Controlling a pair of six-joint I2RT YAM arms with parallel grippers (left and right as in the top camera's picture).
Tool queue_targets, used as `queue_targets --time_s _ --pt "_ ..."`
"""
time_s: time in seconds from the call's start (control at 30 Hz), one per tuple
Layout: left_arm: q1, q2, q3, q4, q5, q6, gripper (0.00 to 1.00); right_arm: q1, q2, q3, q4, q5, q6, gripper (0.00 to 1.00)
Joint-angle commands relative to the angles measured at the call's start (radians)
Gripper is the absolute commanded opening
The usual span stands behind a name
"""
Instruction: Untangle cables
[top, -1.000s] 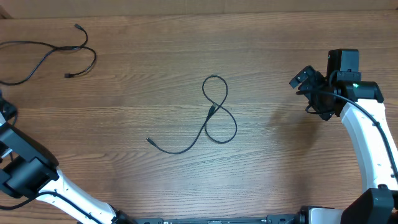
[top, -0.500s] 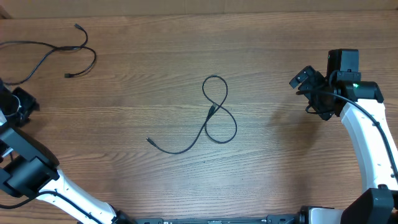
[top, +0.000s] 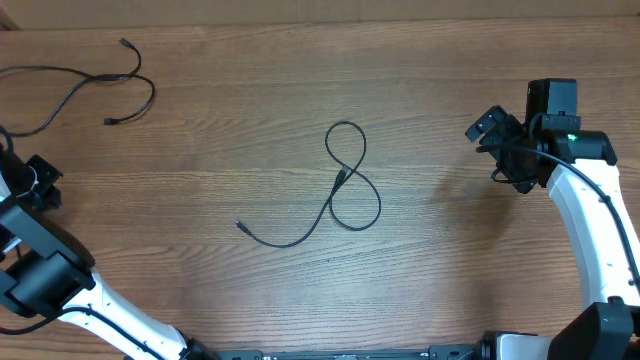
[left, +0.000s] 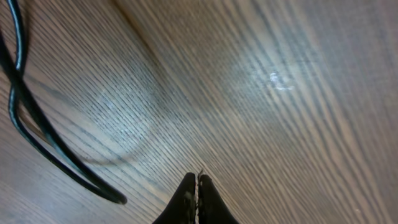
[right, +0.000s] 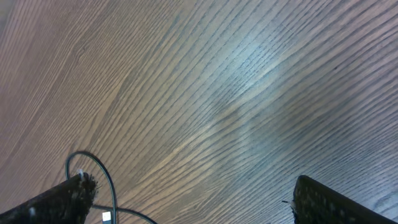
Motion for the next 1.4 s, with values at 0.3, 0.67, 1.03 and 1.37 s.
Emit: queue_targets --time_s 0.3,0.67,1.03,1.37 --pt "0.029 0.019 -0.203 0.14 -0.195 0.01 0.04 -0.006 -0.014 0.002 0.005 0.009 -0.001 1.0" --pt "0.09 0.019 -0.215 0.109 -0.389 -0.121 0.04 -0.006 -0.014 0.002 0.005 0.009 -0.001 1.0" --pt "0.109 0.019 -0.203 0.125 -0.373 -0.121 0.04 -0.006 -0.014 0.002 0.005 0.009 -0.001 1.0" --pt "0.108 0.018 0.092 -0.108 -0.183 -0.168 0.04 -0.006 -0.014 0.002 0.005 0.009 -0.001 1.0"
